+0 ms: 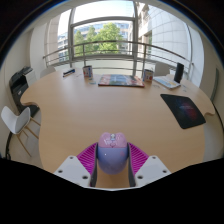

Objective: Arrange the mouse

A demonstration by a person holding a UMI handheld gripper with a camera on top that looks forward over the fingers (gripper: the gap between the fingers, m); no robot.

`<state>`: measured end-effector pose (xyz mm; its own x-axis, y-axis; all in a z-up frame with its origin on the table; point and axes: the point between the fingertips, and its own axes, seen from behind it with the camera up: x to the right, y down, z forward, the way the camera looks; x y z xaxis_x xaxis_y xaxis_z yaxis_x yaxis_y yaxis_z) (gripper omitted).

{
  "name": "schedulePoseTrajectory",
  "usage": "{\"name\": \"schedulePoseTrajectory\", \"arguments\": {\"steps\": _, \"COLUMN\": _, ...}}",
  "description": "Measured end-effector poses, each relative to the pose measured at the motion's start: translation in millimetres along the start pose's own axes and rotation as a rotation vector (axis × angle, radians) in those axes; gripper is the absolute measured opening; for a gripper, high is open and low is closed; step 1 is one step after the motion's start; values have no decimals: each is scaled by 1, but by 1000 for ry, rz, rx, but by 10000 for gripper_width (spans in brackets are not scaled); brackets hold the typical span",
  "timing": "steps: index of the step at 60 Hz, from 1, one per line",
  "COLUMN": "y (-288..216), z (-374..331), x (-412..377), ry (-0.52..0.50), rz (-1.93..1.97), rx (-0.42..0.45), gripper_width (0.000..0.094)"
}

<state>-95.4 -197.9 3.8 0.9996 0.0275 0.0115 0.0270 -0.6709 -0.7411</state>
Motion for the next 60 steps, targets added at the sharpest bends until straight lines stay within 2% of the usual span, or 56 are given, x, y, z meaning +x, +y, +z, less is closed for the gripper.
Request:
{"name": "schedulePoseTrajectory", "arguments": {"steps": 8, "y": -111, "z": -42, "x": -3, "ry": -97, "rz": -5, "rx": 174, "gripper_width": 433}}
{"name": "schedulePoseTrajectory", "arguments": {"steps": 15, "y": -220, "z": -61, "x": 64, "ry": -124, "rz": 11, "rx": 368, "gripper_width": 431}}
{"name": "schedulePoseTrajectory", "arguments": {"steps": 21, "y": -272, "z": -40, "x": 161, "ry": -73, "rz": 34, "rx": 420, "gripper_width": 431}}
{"name": "schedulePoseTrajectory", "arguments": {"steps": 27, "y": -268, "z": 16, "x": 268, "ry": 10, "rz": 64, "rx": 337, "gripper_width": 431}}
{"name": "schedulePoseTrajectory", "arguments": {"steps": 34, "y": -200, "z": 88, "x": 361, "ry": 80, "rz": 63, "rx": 182, "gripper_width": 431}}
{"name": "schedulePoseTrajectory", "arguments": {"steps": 42, "y": -143, "z": 134, "x": 404, "ry": 91, "rz": 82, "rx": 46, "gripper_width": 440}}
{"name": "schedulePoseTrajectory", "arguments": {"steps": 51, "y": -118, "z": 148, "x": 411, "ry": 60, "rz": 115, "rx": -10, "gripper_width": 598}}
{"name": "schedulePoseTrajectory", "arguments": {"steps": 57, "y": -125, "z": 128, "x": 415, "ry": 95, "rz": 98, "rx": 19, "gripper_width": 861}}
{"name": "schedulePoseTrajectory", "arguments": {"steps": 60, "y": -129, "z": 111, "x": 416, "ry": 116, "rz": 85, "rx": 39, "gripper_width": 838}}
